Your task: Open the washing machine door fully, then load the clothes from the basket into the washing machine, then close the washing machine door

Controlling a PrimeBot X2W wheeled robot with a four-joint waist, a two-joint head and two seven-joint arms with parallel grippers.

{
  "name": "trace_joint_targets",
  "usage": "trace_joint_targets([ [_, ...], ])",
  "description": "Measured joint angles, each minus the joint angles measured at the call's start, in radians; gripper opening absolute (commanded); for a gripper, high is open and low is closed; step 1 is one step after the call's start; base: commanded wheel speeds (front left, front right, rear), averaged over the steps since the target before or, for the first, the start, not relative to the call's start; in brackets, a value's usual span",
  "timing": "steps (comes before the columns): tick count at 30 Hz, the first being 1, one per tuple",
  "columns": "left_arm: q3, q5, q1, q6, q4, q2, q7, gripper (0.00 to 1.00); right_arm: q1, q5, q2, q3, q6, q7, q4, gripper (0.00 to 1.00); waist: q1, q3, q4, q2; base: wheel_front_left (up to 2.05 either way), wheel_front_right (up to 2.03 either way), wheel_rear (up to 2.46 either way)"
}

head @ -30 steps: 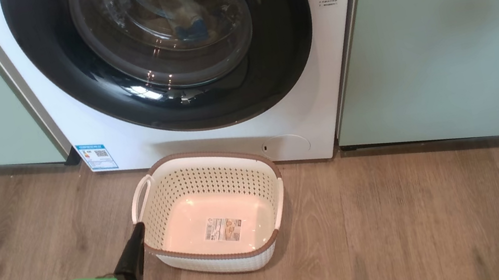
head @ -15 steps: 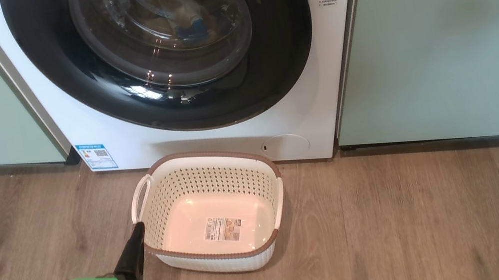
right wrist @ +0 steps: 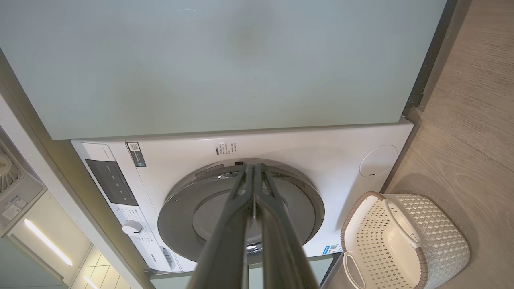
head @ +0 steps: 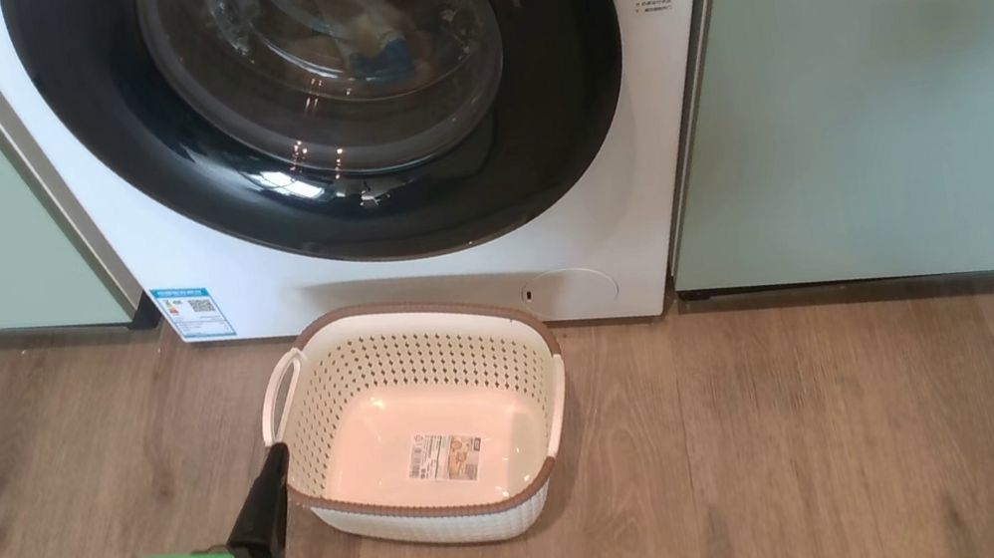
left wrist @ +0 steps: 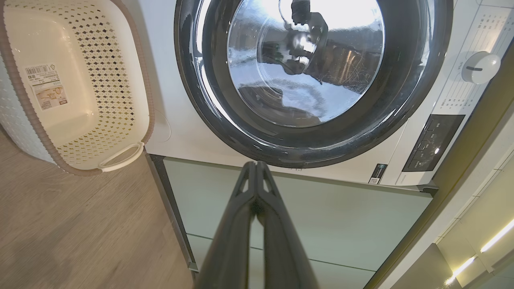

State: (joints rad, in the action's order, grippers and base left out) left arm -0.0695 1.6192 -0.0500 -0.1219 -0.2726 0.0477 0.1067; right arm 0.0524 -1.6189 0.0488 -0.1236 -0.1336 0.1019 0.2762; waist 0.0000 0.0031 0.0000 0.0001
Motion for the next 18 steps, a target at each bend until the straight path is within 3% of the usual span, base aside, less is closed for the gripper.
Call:
trace_joint_targets([
  [18, -0.002, 0.000, 0.000, 0.000, 0.000, -0.001, 0.000, 0.00, 0.000, 0.000, -0.001, -0.001, 0.000, 0.004, 0.000, 0.00, 0.0000, 0.000, 0.000, 0.0000, 0.00, 0.00, 0.00],
])
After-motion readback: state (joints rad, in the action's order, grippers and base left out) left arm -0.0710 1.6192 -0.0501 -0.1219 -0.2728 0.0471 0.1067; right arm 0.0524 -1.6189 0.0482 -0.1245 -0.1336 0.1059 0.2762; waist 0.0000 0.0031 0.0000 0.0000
